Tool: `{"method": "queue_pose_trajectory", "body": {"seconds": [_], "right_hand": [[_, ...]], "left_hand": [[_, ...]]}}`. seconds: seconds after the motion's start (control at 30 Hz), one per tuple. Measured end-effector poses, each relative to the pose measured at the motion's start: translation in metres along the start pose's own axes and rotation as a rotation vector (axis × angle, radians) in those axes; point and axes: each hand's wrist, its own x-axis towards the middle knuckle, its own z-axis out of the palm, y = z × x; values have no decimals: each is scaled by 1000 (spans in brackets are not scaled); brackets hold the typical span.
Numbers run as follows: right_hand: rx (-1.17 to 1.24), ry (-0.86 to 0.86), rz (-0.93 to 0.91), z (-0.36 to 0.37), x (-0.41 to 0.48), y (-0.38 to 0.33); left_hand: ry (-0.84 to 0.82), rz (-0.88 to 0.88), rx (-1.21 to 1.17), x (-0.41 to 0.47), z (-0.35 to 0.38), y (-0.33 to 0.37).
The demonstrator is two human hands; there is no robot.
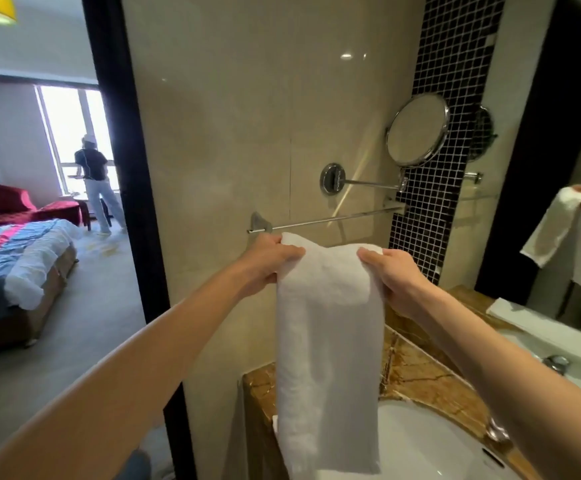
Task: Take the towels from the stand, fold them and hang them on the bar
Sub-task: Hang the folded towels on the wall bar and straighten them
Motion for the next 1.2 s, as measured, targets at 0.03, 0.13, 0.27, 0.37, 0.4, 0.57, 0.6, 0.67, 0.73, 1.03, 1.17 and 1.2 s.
{"method": "queue_pose_trajectory", "body": {"seconds": [0.03,0.13,0.27,0.37,0.4,0.57,0.6,0.67,0.73,1.03,1.17,1.2], "right_hand": [[-3,-5,-10,-1,5,-5],[19,-19,-44,-5,21,-20],[73,-32,-94,-12,47,-54],[123,-39,-148,-14,71,-87],[128,-38,-167,-14,79,-98],[141,-91,-237,-7,116,-142],[149,-108,-245,-5,123,-150],[160,-137,-271,1,137,-164],[163,-146,-302,9,151,-177],[314,-75,-421,42,214,-216],[347,-7,-436,53,242,-217],[349,3,-426,56,247,-214]], "left_hand": [[-7,4,-2,6,-1,5],[-31,26,9,24,-2,23],[-76,99,24,49,-2,59],[-80,156,29,68,-3,93],[-83,174,31,74,-4,104],[-20,195,-6,101,-11,142],[-5,200,-16,107,-13,148],[22,211,-65,120,-20,156],[22,224,-135,133,-26,163],[-3,383,-188,189,-51,184],[9,443,-160,215,-59,177],[9,454,-157,220,-60,173]]}}
